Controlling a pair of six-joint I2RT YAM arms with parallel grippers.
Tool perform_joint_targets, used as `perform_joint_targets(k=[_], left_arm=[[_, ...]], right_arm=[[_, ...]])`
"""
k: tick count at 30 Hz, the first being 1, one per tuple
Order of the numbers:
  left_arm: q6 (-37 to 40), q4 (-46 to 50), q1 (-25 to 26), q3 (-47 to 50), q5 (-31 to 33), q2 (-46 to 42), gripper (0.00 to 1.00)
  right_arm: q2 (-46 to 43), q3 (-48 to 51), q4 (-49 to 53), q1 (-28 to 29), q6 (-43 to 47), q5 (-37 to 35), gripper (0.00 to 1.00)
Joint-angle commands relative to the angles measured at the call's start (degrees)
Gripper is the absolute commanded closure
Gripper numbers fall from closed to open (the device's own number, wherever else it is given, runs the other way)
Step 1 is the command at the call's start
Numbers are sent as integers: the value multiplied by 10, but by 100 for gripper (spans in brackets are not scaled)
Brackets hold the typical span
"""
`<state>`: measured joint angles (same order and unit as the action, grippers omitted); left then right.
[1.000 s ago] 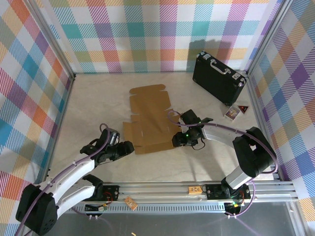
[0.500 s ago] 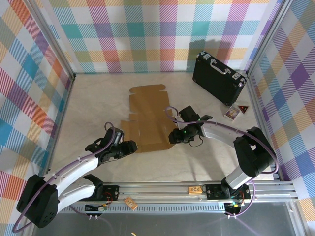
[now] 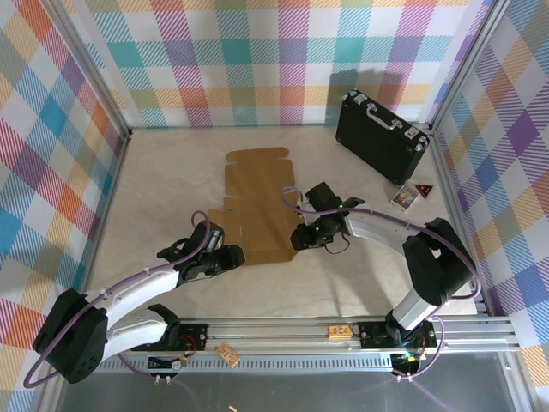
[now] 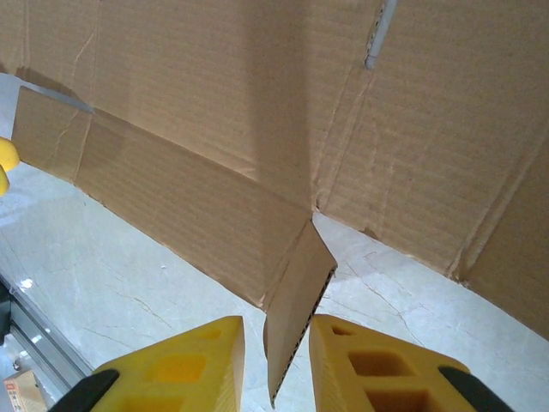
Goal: Fold the paper box
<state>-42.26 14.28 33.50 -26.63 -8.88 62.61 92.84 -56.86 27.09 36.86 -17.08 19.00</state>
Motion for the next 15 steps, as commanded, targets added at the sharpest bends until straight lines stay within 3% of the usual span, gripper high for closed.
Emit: perform_joint_targets(k=[1, 11, 15], left_arm=[[-7, -23, 14, -16, 11, 13, 52], [-12, -59, 35, -85, -3, 82, 55], [-10, -81, 56, -122, -5, 150, 66]], right_arm=[[18, -31, 18, 7, 22, 15, 73], [32, -40, 12, 13, 30, 18, 72], [31, -35, 13, 13, 32, 20, 72]])
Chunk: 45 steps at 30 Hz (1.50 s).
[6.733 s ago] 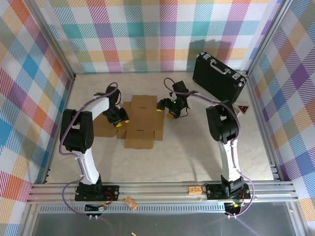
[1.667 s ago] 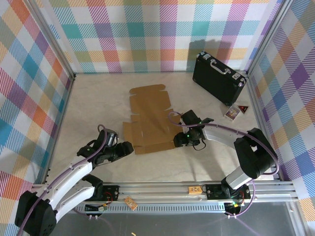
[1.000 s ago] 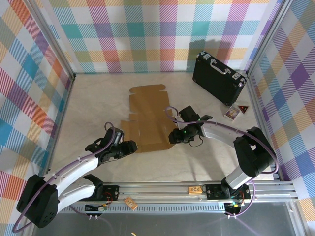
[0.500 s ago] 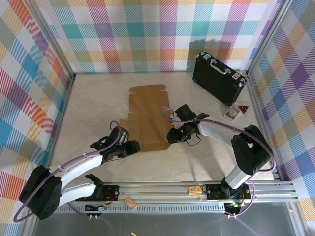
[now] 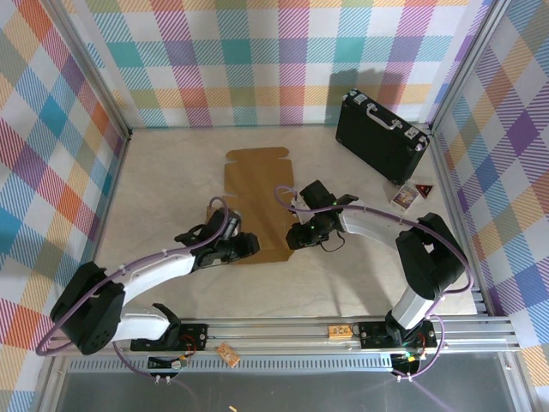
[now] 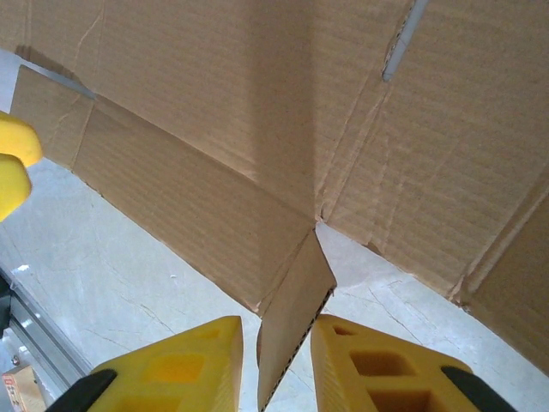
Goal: Fold the paper box
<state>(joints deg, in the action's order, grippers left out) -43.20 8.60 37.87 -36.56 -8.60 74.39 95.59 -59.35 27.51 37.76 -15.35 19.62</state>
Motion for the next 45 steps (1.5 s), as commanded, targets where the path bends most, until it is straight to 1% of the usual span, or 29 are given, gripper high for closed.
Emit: perform_joint_targets(k=[1, 4, 7, 9, 13, 16, 18, 20, 21, 23, 25, 26, 29, 31, 37, 45], left_arm=[[-1, -29, 18, -29, -7, 48, 70], [-5, -39, 27, -30, 4, 87, 76], [-13, -57, 30, -16, 4, 108, 82], [-19, -74, 32, 2, 1, 117, 87], [-31, -95, 31, 37, 3, 118, 92], [-31, -90, 32, 49, 17, 113, 95], [-36, -88, 32, 59, 26, 109, 97], [-41, -97, 33, 68, 27, 104, 98], [-41, -97, 33, 69, 27, 101, 98], [-42, -92, 33, 69, 27, 99, 98], [-40, -86, 33, 68, 27, 96, 98], [-39, -86, 33, 68, 28, 95, 98], [-39, -83, 34, 69, 31, 92, 99], [-40, -83, 34, 70, 33, 91, 99], [-41, -85, 35, 66, 31, 96, 100], [-44, -86, 38, 71, 36, 99, 100]], right_arm=[[3, -11, 10, 4, 14, 15, 71], [-5, -9, 12, 4, 16, 14, 71], [-14, -6, 15, 3, 17, 6, 69], [-20, -3, 12, 4, 11, 4, 63], [-36, 15, -16, 3, -1, 7, 58], [-48, 29, -38, 3, -12, 9, 55], [-58, 44, -62, 2, -26, 24, 53], [-60, 52, -78, 2, -33, 40, 52], [-61, 52, -77, 2, -35, 37, 52], [-73, 55, -70, 1, -35, 5, 50], [-92, 64, -60, -7, -50, -42, 46], [-97, 69, -53, -14, -60, -53, 45], [-103, 85, -32, -30, -80, -59, 44], [-101, 95, -29, -30, -85, -52, 43], [-62, 120, -63, -26, -109, 28, 45], [-23, 94, -115, -4, -134, 84, 50]])
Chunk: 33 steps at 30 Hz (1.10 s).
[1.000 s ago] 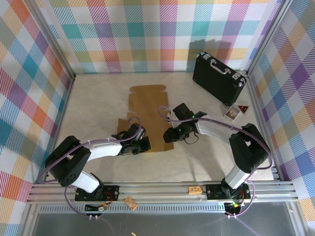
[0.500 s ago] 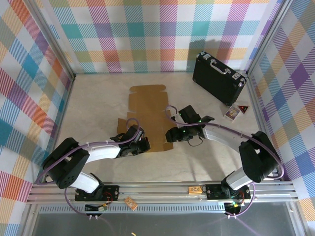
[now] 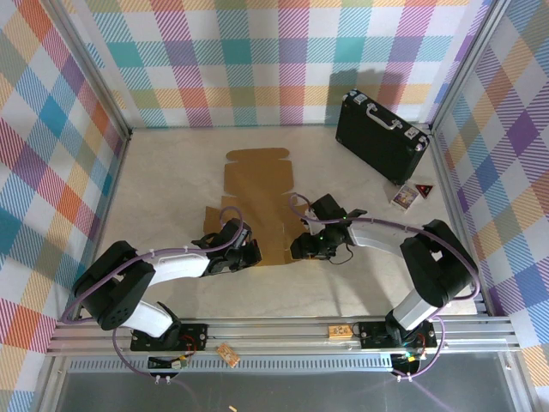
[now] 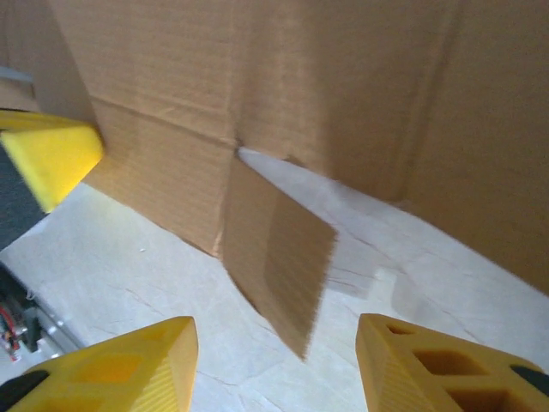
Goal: Fold the paper box
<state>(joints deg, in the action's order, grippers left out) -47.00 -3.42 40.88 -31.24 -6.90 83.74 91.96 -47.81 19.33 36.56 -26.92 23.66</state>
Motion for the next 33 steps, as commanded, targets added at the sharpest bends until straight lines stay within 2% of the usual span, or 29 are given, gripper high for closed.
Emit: perform_joint_targets(k=[1, 3, 10, 28, 33], left_arm=[[-6, 34, 8, 19, 19, 5, 100], [-7, 35, 12, 18, 21, 6, 100], [-8, 40, 25, 15, 33, 6, 100], [-19, 18, 26, 28, 27, 12, 100], [-19, 17, 26, 35, 28, 5, 100]], right_arm=[[16, -27, -35, 11, -20, 49, 51], [14, -40, -36, 24, -20, 44, 54], [20, -63, -41, 58, -25, 31, 55], [117, -54, -114, 63, -72, 66, 54], [150, -65, -95, 63, -78, 60, 53]])
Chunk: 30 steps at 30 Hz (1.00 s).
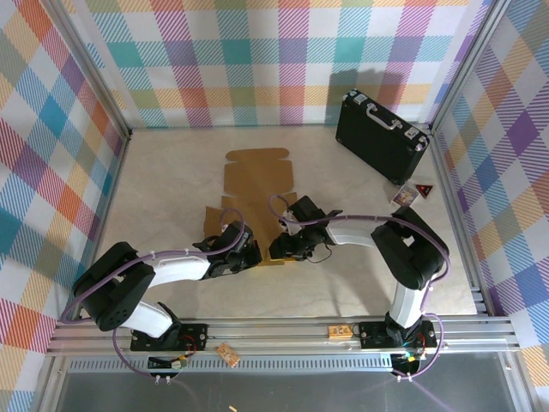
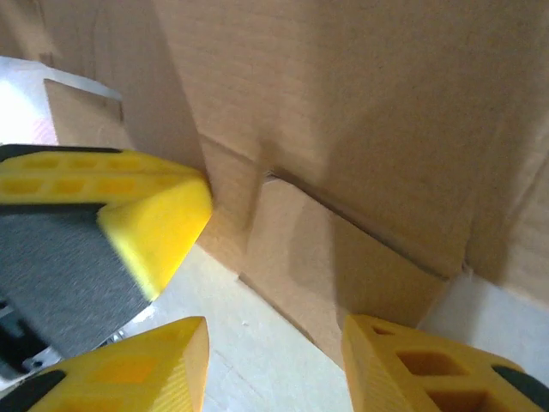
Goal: Fold the paper box
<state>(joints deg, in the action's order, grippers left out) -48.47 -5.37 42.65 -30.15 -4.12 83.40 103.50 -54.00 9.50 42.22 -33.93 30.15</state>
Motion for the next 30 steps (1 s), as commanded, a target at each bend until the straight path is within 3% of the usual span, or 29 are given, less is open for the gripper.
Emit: perform_joint_targets(k=[1, 15, 30], left_arm=[[-4, 37, 9, 24, 0, 7, 100], [-6, 45, 9, 28, 5, -8, 100], [-9, 50, 9, 33, 7, -19, 100]], right_arm=[[40, -6, 12, 7, -7, -9, 53], [66, 0, 52, 7, 0, -68, 54], [-12, 2, 12, 12, -37, 3, 59]])
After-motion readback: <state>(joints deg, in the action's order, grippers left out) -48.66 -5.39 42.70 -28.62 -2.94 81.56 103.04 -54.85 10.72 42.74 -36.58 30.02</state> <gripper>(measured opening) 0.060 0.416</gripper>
